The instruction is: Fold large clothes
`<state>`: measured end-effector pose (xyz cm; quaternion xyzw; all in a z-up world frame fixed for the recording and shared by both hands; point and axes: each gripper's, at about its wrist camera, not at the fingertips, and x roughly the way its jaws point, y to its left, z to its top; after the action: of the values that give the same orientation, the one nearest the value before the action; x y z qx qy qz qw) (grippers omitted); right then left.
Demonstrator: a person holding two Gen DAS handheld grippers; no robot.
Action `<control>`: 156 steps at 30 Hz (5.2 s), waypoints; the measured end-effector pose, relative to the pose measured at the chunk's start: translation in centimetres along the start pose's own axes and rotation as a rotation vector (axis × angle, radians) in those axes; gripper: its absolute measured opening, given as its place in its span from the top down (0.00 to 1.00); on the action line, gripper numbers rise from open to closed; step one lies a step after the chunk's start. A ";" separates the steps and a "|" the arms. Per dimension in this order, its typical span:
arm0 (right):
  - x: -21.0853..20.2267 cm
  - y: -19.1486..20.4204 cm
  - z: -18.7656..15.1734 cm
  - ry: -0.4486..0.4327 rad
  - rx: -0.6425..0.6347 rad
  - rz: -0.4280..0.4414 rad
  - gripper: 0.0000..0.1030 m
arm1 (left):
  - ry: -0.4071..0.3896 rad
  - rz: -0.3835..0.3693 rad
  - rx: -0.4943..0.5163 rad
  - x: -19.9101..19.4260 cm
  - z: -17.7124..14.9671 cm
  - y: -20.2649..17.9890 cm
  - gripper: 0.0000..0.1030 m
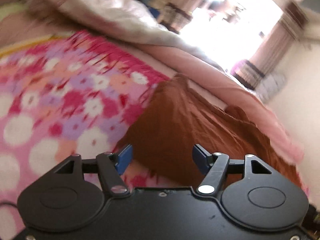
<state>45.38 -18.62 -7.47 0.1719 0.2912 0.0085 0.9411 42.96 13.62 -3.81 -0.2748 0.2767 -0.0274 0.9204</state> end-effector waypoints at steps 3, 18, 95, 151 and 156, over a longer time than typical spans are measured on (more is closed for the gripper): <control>0.2 0.1 0.0 0.003 0.009 0.004 0.80 | 0.040 -0.024 -0.124 1.0 -0.8 1.4 0.34; 0.3 -0.3 0.3 0.014 0.020 0.021 0.80 | -0.023 -0.106 -0.408 5.9 0.2 2.6 0.31; -16.6 -22.9 -1.5 -0.210 0.544 0.223 0.37 | 0.059 -0.338 0.596 0.9 -10.9 -24.3 0.23; -17.2 -19.7 4.7 -0.421 0.259 -0.080 0.37 | 0.110 -0.414 0.469 2.8 -7.9 -26.1 0.52; -15.4 -22.8 4.1 -0.335 0.458 -0.080 0.37 | 0.118 -0.419 0.567 4.5 -10.3 -29.1 0.50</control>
<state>32.92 -43.17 -3.35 0.3672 0.1325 -0.1234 0.9123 44.36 -17.01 1.99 -0.0573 0.2484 -0.3068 0.9170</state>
